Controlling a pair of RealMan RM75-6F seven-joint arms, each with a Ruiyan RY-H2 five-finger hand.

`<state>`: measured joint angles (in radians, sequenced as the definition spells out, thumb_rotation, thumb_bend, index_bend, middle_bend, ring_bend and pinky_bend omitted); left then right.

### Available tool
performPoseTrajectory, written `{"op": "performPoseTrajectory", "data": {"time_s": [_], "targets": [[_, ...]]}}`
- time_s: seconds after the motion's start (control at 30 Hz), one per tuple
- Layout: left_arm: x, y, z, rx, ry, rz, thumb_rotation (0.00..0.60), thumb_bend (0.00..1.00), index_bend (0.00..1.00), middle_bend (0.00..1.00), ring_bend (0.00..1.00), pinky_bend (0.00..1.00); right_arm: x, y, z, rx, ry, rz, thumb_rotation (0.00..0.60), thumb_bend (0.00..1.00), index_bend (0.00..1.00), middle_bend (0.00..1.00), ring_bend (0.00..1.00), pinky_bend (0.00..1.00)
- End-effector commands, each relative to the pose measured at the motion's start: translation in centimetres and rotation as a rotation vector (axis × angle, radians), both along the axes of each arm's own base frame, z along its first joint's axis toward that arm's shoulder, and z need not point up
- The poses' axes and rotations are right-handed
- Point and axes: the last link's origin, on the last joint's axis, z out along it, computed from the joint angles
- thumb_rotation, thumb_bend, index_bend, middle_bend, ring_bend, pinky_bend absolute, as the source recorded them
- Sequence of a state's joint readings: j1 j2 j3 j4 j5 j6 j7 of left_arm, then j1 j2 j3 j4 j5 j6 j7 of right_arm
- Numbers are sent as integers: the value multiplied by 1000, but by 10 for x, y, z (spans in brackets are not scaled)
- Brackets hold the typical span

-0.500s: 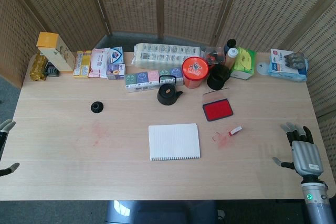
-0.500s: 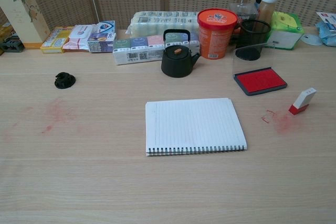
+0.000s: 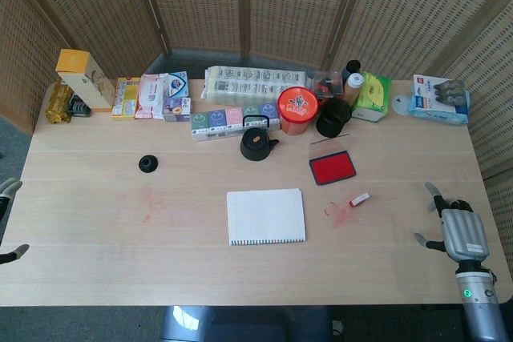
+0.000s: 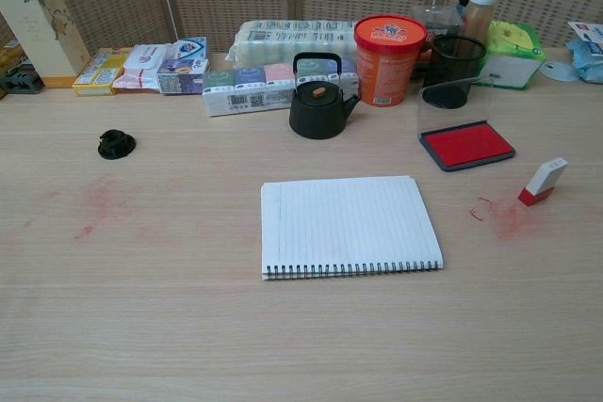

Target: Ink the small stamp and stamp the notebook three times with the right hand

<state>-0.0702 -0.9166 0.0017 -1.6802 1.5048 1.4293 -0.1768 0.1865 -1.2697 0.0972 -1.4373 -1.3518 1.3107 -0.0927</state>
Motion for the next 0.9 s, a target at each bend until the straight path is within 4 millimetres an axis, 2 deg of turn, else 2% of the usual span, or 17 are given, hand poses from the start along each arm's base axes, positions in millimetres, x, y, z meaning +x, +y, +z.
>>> {"op": "performPoseTrajectory", "data": {"time_s": [0.03, 0.2, 0.3, 0.4, 0.63, 0.9], "targets": [[-2, 5, 1, 8, 0, 15, 600, 0, 0, 0, 0, 57, 2, -30, -22, 80, 17, 125, 538, 33, 0, 978, 1000, 1000], [-5, 9, 0, 8, 3, 42, 600, 0, 0, 0, 0, 56, 1, -54, -39, 236, -21, 220, 600, 148, 2, 1000, 1000, 1000], [-5, 12, -2, 5, 9, 54, 600, 0, 0, 0, 0, 57, 3, -64, -47, 310, -12, 288, 600, 196, 48, 1000, 1000, 1000], [-7, 15, -4, 0, 14, 69, 600, 0, 0, 0, 0, 57, 7, -71, -55, 351, -3, 346, 600, 246, 142, 1000, 1000, 1000], [-8, 21, -8, -12, 24, 96, 600, 0, 0, 0, 0, 57, 7, -88, -73, 421, 27, 366, 600, 334, 301, 1000, 1000, 1000], [-10, 25, -10, -8, 32, 119, 600, 0, 0, 0, 0, 57, 9, -102, -84, 430, 39, 382, 600, 396, 338, 1000, 1000, 1000]]}}
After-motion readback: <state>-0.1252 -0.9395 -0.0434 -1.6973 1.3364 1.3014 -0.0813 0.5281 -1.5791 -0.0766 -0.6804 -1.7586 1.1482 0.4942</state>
